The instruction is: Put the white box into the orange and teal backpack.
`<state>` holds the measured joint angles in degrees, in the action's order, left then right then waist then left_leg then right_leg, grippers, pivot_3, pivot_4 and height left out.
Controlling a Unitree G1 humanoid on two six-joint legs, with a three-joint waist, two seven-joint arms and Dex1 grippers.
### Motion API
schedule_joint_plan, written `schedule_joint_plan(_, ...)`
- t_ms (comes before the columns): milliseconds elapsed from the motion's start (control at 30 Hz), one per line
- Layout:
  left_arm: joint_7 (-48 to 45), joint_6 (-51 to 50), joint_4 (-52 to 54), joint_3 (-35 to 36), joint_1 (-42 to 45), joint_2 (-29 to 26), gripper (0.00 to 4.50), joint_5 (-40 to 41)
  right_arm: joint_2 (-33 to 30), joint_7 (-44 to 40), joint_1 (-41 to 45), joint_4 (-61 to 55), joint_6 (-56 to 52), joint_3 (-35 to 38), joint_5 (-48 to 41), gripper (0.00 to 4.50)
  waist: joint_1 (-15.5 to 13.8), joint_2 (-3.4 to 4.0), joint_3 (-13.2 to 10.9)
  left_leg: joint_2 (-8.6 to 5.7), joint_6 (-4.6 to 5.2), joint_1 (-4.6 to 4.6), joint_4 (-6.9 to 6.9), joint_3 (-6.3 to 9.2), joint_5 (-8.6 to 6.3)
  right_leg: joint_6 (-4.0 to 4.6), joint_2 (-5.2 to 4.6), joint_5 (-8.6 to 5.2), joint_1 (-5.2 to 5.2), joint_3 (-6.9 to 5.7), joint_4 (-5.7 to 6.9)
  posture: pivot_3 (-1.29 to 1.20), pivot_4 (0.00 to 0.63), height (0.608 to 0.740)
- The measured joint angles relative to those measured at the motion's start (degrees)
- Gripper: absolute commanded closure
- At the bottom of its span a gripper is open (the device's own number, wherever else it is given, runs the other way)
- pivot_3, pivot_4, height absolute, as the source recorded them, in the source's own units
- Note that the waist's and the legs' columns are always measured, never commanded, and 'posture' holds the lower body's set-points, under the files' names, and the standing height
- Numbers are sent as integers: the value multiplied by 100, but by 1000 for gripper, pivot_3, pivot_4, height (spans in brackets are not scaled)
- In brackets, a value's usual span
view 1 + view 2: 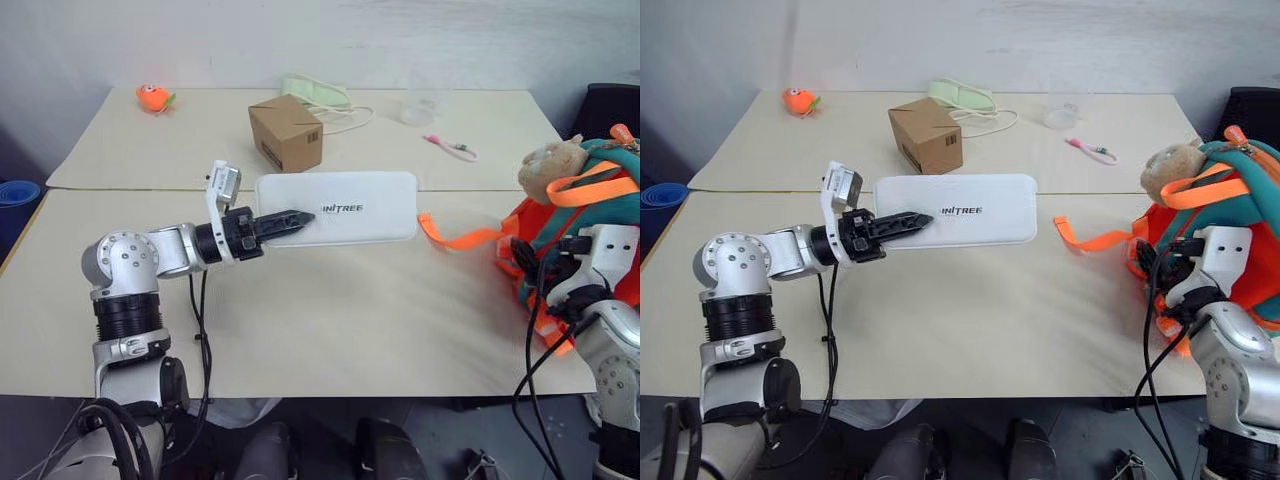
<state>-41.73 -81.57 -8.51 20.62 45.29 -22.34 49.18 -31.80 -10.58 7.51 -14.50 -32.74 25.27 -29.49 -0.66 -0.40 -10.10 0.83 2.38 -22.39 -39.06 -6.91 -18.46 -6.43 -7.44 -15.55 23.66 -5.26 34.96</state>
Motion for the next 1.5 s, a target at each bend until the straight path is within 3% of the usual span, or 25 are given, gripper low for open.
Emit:
schedule_joint_plan(167,217,110,83,144,-124,-85,3188,20,53,-364,32,165,315,-76,102,3733,15,0,0,1,-1,0,0,0,0,-1,0,1,0,0,-1,0,150,740)
schedule_joint_plan(267,208,412,406,136,-294,-210,3188,24,45,-935,35,129,433,-134,-36,4474,71,0,0,2,-3,0,3,0,-1,-1,1,1,0,0,-3,0,150,740)
schedule_joint_plan(367,361,1477,594,92,-385,-125,3188,-307,-105,-1905,-3,-327,377,-457,-584,4479,77,3,-2,8,-11,1,3,-1,0,-1,8,1,4,2,-3,0,150,740)
schedule_joint_plan(500,421,2088,593,152,-179,-78,3188,-318,-396,-2765,164,-1151,-269,-793,-1806,4479,92,3,-7,15,-15,1,7,-1,-2,0,12,0,6,1,-3,0,150,740)
schedule_joint_plan(667,314,2433,655,203,4,-277,3188,-103,-1559,-3941,433,-1981,-1230,-965,-3421,4479,63,-1,-16,14,-7,0,7,5,-7,0,2,0,-4,-10,-21,0,150,740)
schedule_joint_plan(767,309,2473,828,197,-7,-281,3188,40,-2096,-4494,194,-1999,-1521,-835,-3839,4479,0,-25,-30,3,12,-4,2,7,-12,-5,-11,3,-9,-14,-26,0,150,740)
schedule_joint_plan(1100,-383,2310,1747,-95,-654,-629,3188,829,-2585,-5242,-223,-1147,-1584,-634,-3265,4479,-65,-34,-34,3,12,-2,-1,5,-17,-16,-12,10,-15,-12,-47,0,150,740)
schedule_joint_plan(1500,-2175,4775,1133,-2233,-192,-1215,3188,-1394,-2995,-5948,-46,-670,-1849,-484,-3254,4479,-80,-33,-34,2,12,-5,-1,6,-22,-14,-22,10,-14,-16,-74,0,150,740)
